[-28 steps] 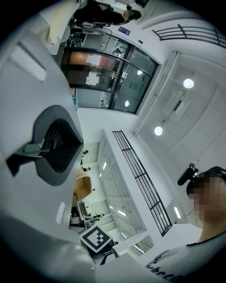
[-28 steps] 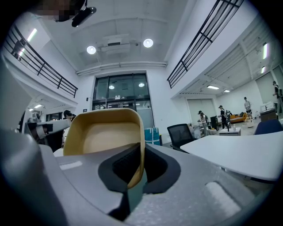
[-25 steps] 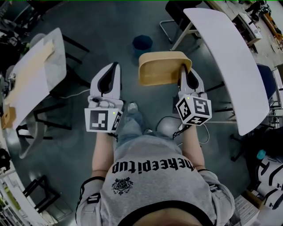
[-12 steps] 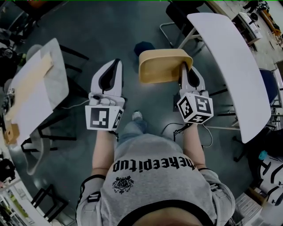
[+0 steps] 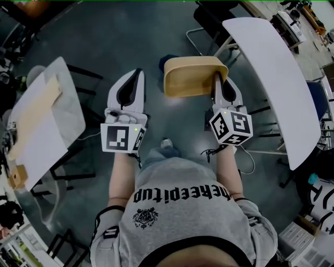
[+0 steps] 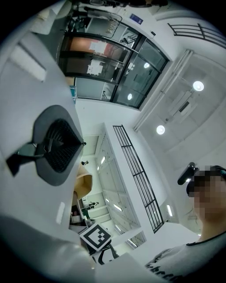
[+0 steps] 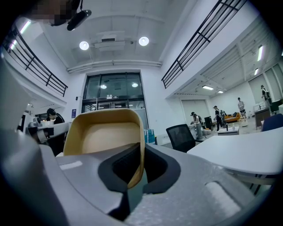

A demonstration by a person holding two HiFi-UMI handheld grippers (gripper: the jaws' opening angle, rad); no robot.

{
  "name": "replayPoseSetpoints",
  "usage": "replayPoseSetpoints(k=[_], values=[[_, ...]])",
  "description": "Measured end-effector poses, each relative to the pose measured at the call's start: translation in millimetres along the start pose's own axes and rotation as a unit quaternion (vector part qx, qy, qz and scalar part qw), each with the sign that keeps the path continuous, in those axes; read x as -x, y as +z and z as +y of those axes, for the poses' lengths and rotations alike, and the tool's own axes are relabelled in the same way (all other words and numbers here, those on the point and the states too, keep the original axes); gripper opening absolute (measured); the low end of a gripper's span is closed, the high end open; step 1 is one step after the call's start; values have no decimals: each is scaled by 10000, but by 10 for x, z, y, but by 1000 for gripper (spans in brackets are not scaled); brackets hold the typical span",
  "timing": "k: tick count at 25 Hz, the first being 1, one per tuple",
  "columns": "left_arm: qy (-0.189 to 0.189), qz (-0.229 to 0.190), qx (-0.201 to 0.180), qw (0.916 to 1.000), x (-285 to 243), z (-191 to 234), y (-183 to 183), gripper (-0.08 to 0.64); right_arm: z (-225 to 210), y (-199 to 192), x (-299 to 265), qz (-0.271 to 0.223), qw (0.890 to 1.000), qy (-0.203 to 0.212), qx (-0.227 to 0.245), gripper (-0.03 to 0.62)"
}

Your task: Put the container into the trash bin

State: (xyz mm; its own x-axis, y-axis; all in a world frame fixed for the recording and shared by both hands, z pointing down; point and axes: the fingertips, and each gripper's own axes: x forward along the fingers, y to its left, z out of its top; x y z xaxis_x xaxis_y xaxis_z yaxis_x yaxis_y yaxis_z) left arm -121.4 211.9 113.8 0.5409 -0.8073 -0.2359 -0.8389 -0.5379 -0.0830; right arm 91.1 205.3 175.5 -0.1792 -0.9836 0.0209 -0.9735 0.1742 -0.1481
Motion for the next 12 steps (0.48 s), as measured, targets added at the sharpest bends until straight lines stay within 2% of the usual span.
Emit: replayPoseSetpoints(k=[12], values=[[-185, 40, 133, 9997, -353, 190, -198, 18, -85, -42, -268, 146, 9997, -181, 126, 6]])
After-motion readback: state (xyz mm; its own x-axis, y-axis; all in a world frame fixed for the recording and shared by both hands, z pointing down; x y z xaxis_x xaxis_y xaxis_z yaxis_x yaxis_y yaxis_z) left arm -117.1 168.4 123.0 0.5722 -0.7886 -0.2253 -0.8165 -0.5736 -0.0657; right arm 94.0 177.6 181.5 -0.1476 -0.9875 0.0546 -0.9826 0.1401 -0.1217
